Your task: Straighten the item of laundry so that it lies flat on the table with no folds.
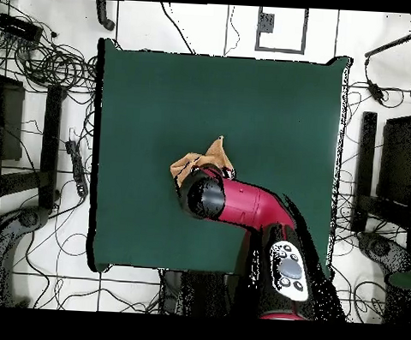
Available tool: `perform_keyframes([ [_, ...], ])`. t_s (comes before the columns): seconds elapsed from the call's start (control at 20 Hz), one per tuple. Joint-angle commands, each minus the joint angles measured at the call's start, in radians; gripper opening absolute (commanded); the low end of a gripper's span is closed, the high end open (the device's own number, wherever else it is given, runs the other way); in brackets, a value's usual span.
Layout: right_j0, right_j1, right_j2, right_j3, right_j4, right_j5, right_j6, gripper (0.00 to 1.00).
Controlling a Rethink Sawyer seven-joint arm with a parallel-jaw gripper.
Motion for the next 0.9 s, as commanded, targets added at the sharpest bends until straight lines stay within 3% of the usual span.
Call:
perform_keyframes([
  [0.05,0.014,0.088,0.058,-0.037,0.036,0.117,0.152,1.00],
  [0.9,0.065,0.133,-0.001,-0.108,0.029,0.159,0.184,1.00],
])
